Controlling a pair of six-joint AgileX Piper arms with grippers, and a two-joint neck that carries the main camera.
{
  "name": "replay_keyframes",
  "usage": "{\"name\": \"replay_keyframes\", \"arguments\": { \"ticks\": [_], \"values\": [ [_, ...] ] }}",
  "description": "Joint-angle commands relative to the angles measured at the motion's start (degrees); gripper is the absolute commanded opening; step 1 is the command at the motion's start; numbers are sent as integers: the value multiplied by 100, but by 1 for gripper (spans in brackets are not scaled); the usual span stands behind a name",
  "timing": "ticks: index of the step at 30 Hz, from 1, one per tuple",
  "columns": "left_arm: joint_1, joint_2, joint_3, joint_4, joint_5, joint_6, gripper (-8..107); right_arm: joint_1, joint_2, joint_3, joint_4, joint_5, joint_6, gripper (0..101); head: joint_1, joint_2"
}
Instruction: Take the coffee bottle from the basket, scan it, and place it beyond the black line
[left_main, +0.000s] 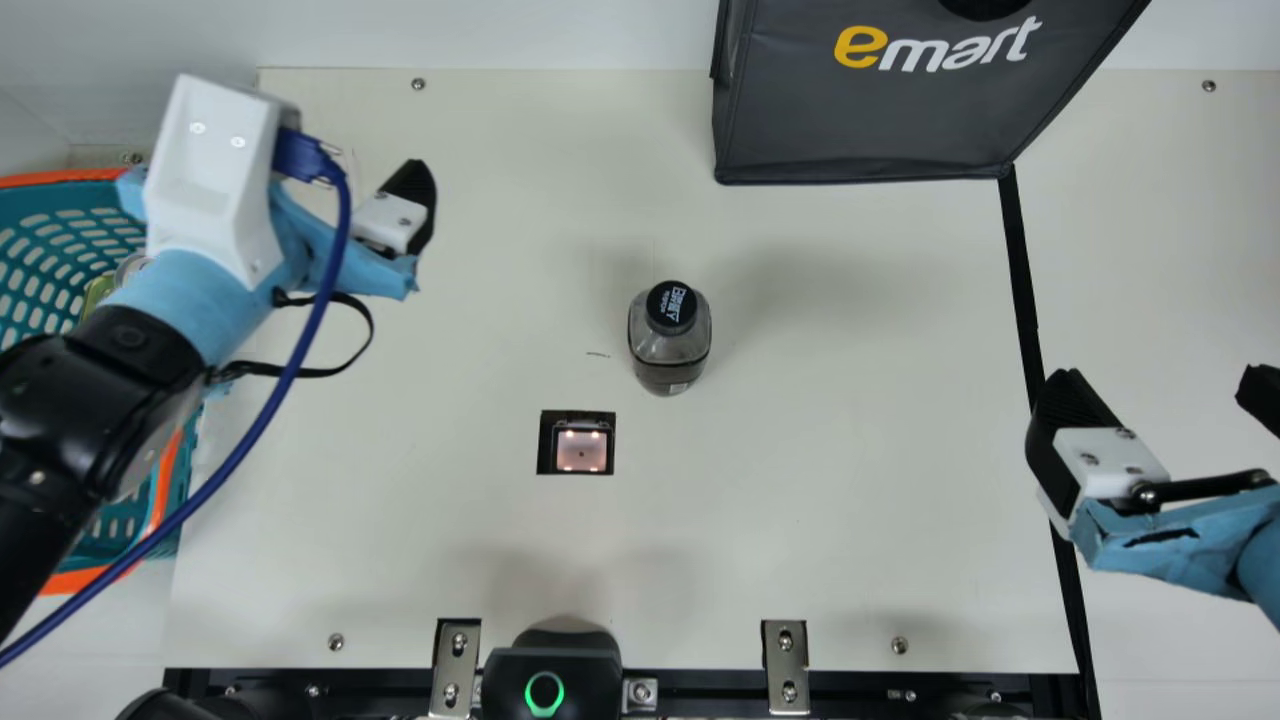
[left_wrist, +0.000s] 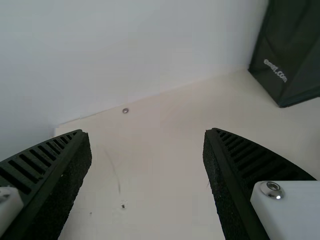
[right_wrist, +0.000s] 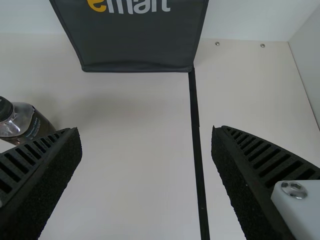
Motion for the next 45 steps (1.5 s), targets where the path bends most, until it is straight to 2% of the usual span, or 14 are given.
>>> {"name": "replay_keyframes", "arguments": {
  "ticks": [1,23,34,45],
  "values": [
    [175,-112,59,-20,20,4,90,0,0,0,0,0,0,91,-148,9],
    [1653,-1162,770,-561,34,508,90,0,0,0,0,0,0,91,-148,9],
    [2016,-1766,1294,-988,115,734,90,0,0,0,0,0,0,91,-148,9],
    [2175,-2358,1641,-1569,553,1263,90,0,0,0,0,0,0,91,-148,9]
  ]
}}
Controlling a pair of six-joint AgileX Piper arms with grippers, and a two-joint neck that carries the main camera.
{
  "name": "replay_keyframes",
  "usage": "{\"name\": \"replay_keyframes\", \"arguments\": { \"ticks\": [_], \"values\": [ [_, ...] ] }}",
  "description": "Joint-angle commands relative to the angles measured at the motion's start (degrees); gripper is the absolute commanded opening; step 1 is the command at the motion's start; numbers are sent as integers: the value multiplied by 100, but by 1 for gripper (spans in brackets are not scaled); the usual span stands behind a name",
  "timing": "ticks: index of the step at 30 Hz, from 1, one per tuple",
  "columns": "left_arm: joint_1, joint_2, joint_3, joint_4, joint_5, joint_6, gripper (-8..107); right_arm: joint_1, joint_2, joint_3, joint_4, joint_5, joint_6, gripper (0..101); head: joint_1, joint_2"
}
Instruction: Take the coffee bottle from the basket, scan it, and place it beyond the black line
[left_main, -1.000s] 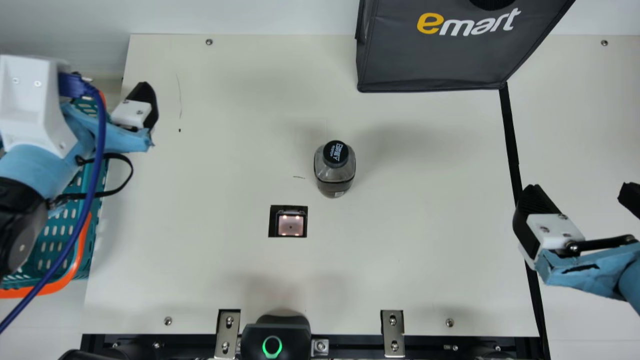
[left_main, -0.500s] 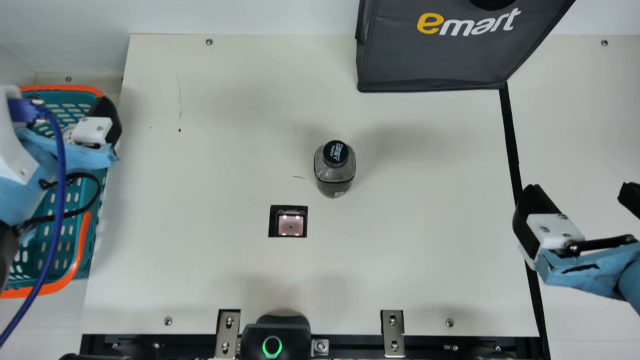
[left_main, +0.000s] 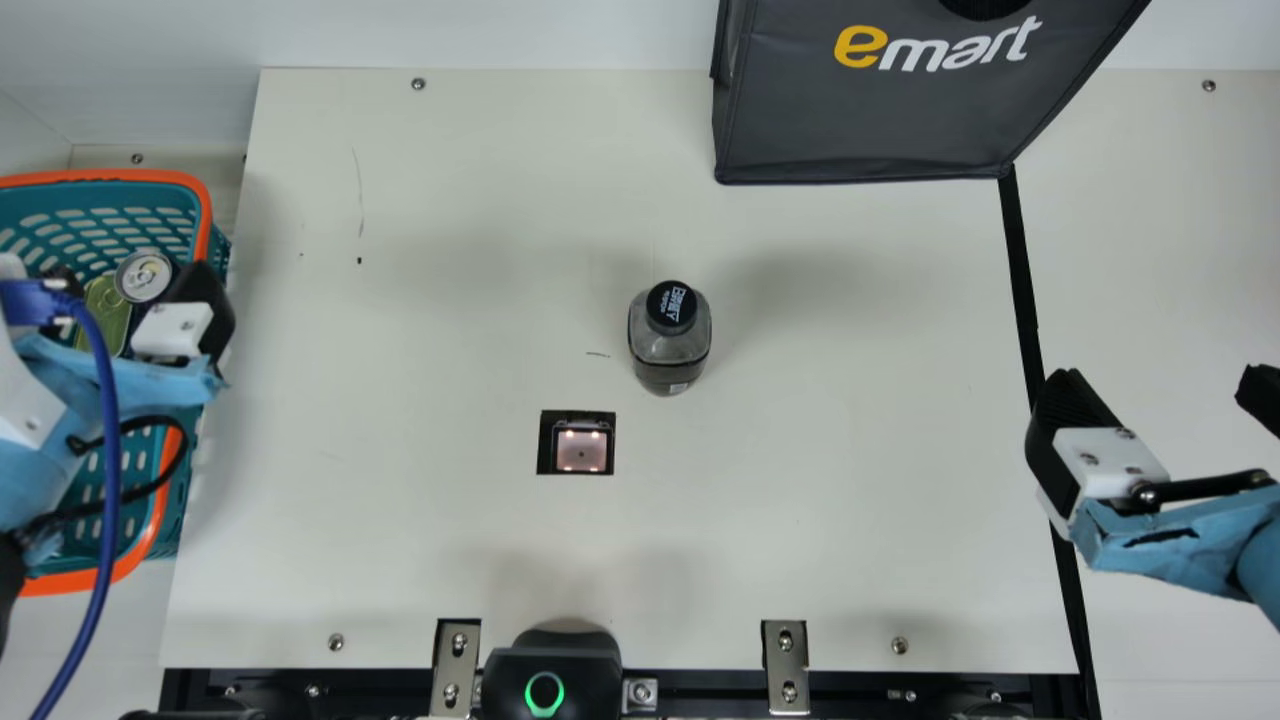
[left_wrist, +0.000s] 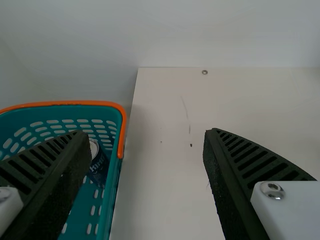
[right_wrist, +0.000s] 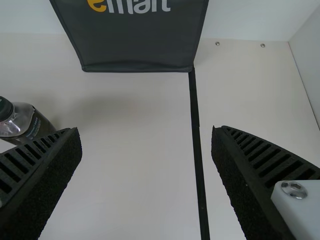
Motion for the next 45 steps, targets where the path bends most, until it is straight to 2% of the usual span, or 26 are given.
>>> {"name": "replay_keyframes", "arguments": {
  "ticks": [1,23,45],
  "values": [
    [29,-87,37,-102,85,115,90,0,0,0,0,0,0,91,-157,9],
    [510,-685,453,-911,496,987,90,0,0,0,0,0,0,91,-157,9],
    [691,-881,561,-1253,624,1299,90,0,0,0,0,-2,0,91,-157,9]
  ]
}}
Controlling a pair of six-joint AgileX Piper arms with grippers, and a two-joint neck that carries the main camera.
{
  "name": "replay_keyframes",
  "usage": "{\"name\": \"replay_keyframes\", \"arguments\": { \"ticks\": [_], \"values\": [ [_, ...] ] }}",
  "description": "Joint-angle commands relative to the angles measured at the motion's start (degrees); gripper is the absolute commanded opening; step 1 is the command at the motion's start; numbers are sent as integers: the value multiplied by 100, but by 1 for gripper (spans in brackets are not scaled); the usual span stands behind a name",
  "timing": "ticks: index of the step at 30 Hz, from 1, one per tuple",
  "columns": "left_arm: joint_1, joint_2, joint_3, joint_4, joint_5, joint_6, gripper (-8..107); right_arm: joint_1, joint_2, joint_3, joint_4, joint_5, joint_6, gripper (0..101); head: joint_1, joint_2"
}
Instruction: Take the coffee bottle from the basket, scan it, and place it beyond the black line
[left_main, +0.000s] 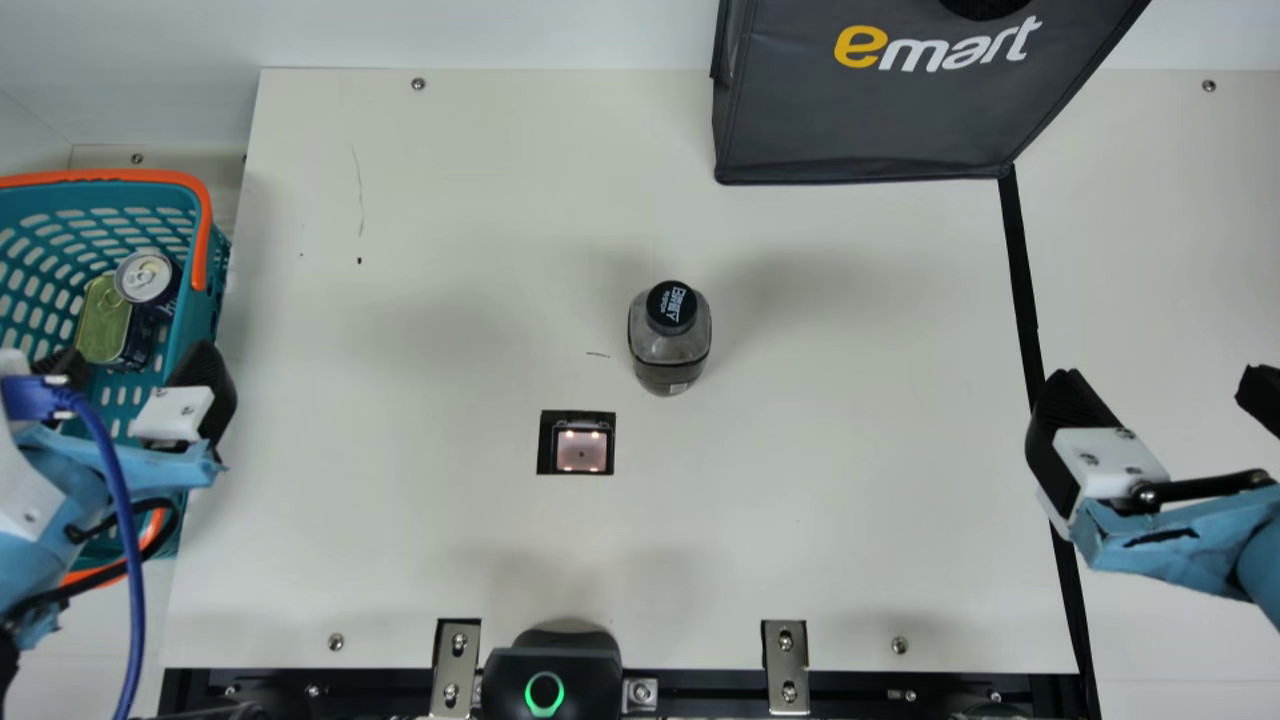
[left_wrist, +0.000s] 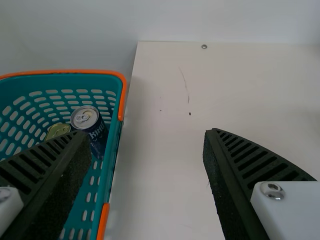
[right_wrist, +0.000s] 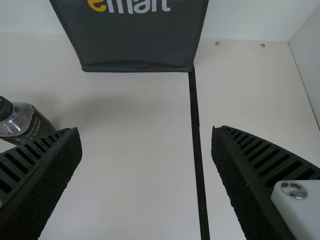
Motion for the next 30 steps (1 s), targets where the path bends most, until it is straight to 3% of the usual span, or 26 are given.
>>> {"name": "replay_keyframes", "arguments": {
  "ticks": [1,30],
  "values": [
    [0,0,0,0,0,0,90,0,0,0,0,0,0,91,-148,9],
    [0,0,0,0,0,0,90,91,163,-82,12,-80,-40,91,-148,9]
  ]
}}
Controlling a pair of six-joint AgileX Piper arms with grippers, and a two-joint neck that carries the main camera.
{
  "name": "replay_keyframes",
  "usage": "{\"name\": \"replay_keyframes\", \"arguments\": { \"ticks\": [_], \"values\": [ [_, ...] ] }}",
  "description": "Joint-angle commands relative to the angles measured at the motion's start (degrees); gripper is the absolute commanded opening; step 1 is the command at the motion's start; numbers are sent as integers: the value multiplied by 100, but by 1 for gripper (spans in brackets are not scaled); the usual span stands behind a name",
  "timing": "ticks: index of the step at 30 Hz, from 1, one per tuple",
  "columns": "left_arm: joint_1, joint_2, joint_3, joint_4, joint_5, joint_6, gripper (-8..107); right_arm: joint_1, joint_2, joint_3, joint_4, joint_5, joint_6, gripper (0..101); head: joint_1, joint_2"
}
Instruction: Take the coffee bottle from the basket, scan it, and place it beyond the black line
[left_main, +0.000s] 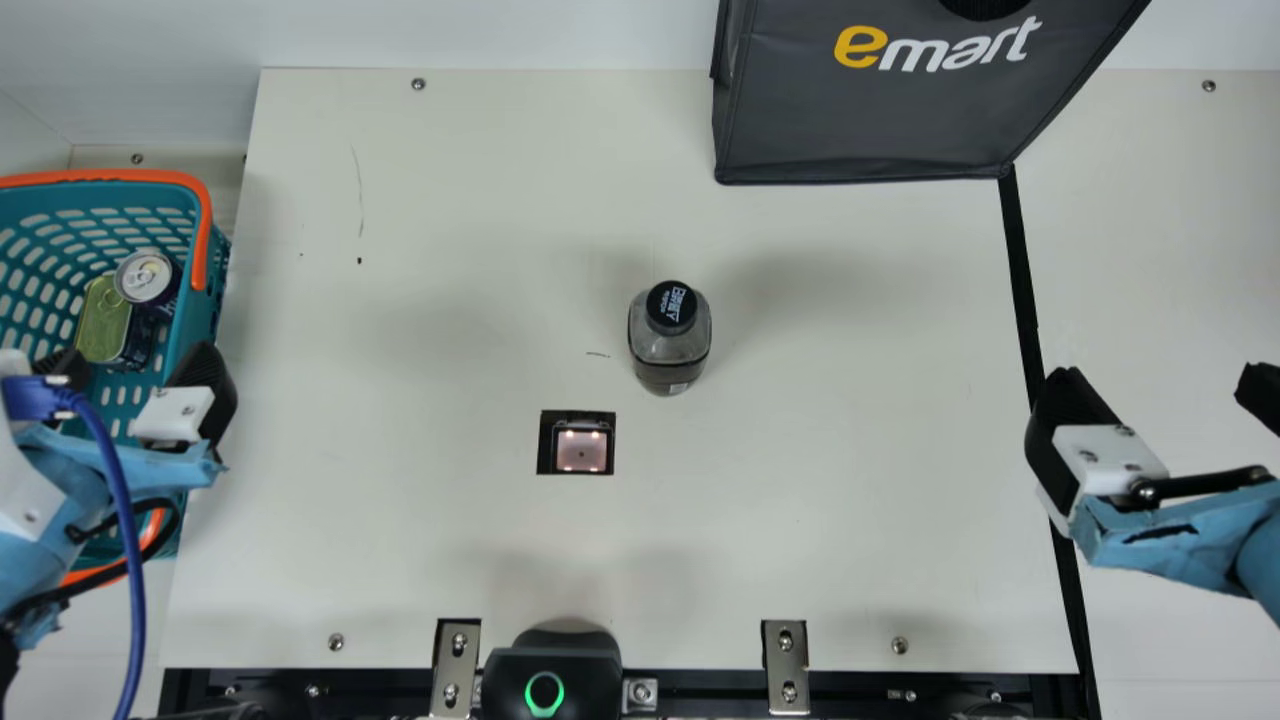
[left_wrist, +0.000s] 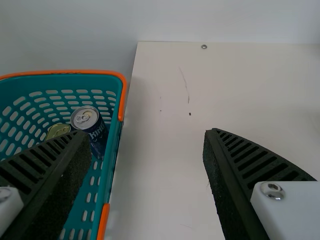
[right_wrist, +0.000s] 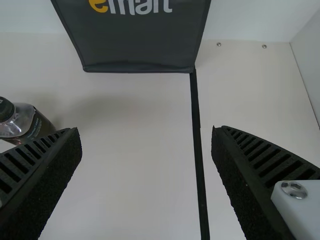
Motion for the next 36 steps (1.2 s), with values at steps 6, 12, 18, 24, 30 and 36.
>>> {"name": "replay_keyframes", "arguments": {
  "ticks": [6,12,18,24,30,36],
  "values": [
    [0,0,0,0,0,0,90,148,363,-144,168,-174,-198,91,-157,9],
    [0,0,0,0,0,0,90,120,674,-237,487,-333,-509,91,-157,9],
    [0,0,0,0,0,0,90,67,1010,-334,750,-522,-848,91,-157,9],
    [0,0,0,0,0,0,90,199,1323,-448,840,-689,-1041,91,-157,9],
    [0,0,0,0,0,0,90,591,1570,-591,715,-830,-914,91,-157,9],
    [0,0,0,0,0,0,90,1093,1761,-684,455,-963,-594,91,-157,9]
  ]
}}
